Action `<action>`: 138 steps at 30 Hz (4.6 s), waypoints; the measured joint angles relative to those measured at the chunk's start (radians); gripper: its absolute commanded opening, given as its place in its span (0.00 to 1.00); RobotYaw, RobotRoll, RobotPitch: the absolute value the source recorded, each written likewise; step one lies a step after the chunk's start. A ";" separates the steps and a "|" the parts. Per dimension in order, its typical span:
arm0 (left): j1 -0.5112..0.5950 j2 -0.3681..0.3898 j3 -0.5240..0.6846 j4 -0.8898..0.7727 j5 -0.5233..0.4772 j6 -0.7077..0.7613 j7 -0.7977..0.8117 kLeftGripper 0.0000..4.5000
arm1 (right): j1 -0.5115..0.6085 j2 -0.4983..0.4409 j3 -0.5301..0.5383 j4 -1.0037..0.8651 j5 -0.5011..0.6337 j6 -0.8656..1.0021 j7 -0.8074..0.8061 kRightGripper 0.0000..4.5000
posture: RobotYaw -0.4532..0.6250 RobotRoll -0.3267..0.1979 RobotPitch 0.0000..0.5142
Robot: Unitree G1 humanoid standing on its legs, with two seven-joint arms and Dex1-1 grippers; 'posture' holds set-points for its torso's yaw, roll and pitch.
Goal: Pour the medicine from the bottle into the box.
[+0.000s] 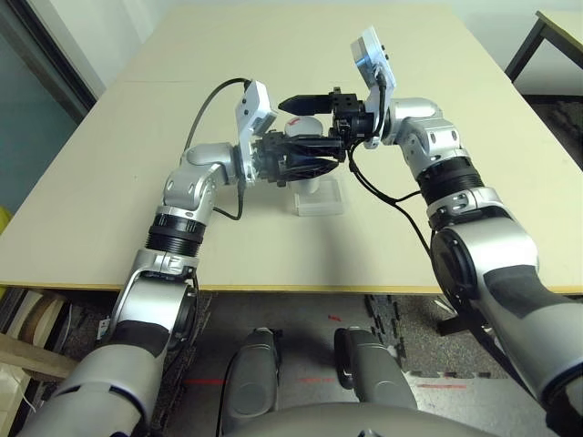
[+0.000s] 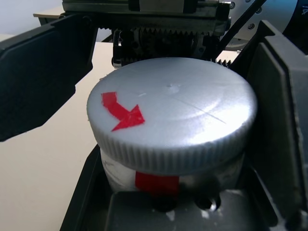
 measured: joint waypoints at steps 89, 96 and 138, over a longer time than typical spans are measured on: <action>0.002 0.034 0.011 0.008 -0.003 -0.009 -0.011 0.60 | 0.012 -0.111 -0.115 -0.096 0.164 0.251 -0.061 0.57 | 0.40 0.62 0.20; 0.035 0.055 0.032 0.008 -0.003 -0.006 0.007 0.60 | 0.094 -0.211 -0.086 -0.076 0.039 0.148 -0.222 0.57 | 0.41 0.62 0.17; 0.022 0.077 0.051 0.092 0.008 -0.075 0.090 0.60 | 0.151 -0.401 -0.089 0.196 -0.188 0.106 -0.657 1.00 | 0.40 0.62 0.17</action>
